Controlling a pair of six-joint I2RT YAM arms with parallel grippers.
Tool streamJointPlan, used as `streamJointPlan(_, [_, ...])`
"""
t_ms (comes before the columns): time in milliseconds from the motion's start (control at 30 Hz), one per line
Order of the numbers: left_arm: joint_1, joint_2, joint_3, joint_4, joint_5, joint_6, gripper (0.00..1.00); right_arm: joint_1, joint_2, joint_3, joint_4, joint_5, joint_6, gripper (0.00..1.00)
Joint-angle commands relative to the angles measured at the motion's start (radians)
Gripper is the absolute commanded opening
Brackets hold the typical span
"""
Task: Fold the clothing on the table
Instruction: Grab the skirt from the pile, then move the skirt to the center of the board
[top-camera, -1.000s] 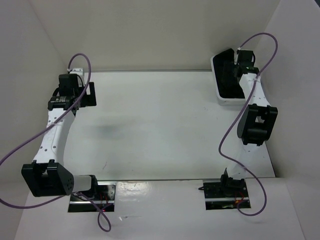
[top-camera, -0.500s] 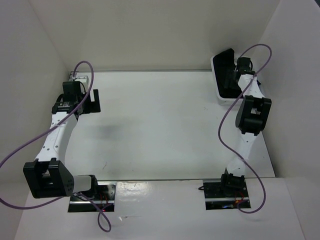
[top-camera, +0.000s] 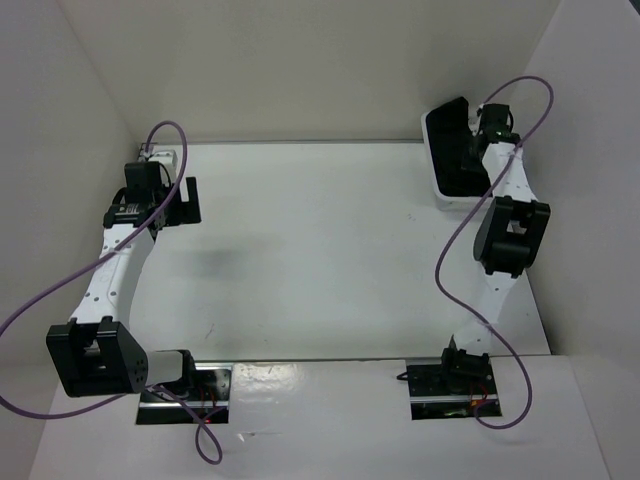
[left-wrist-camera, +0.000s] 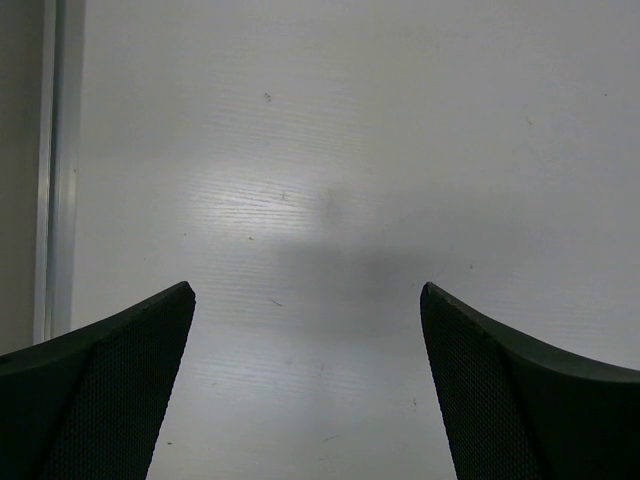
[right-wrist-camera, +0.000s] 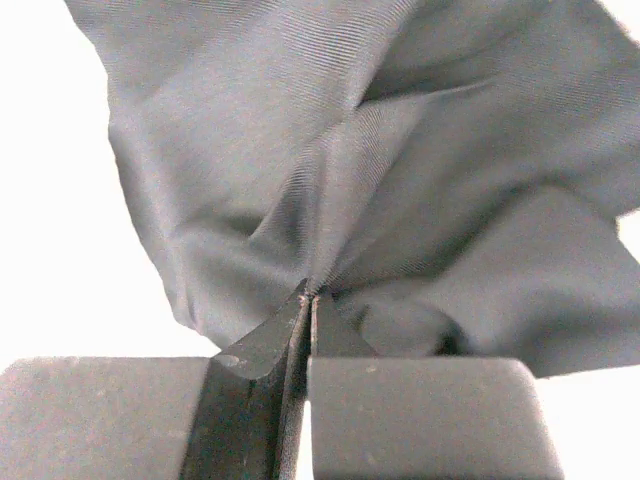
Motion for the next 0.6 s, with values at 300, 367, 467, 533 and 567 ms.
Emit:
streamJointPlan(300, [0.006, -0.039, -0.003, 0.028, 0.037, 0.011, 0.99, 0.200, -0.646, 0.012, -0.120, -0.098, -0.086, 0.00])
streamJointPlan(367, [0.006, -0.049, -0.012, 0.037, 0.037, 0.011, 0.99, 0.321, -0.703, -0.021, -0.120, -0.112, -0.107, 0.00])
streamJointPlan(467, [0.006, -0.058, -0.012, 0.037, 0.047, 0.011, 0.99, 0.457, -0.824, -0.055, -0.109, -0.187, -0.107, 0.00])
streamJointPlan(533, [0.006, -0.058, -0.021, 0.037, 0.047, 0.020, 0.99, 0.470, -0.905, -0.055, -0.109, -0.343, -0.107, 0.00])
streamJointPlan(567, [0.006, -0.058, -0.021, 0.037, 0.057, 0.020, 0.99, 0.470, -0.931, -0.055, -0.079, -0.386, -0.107, 0.00])
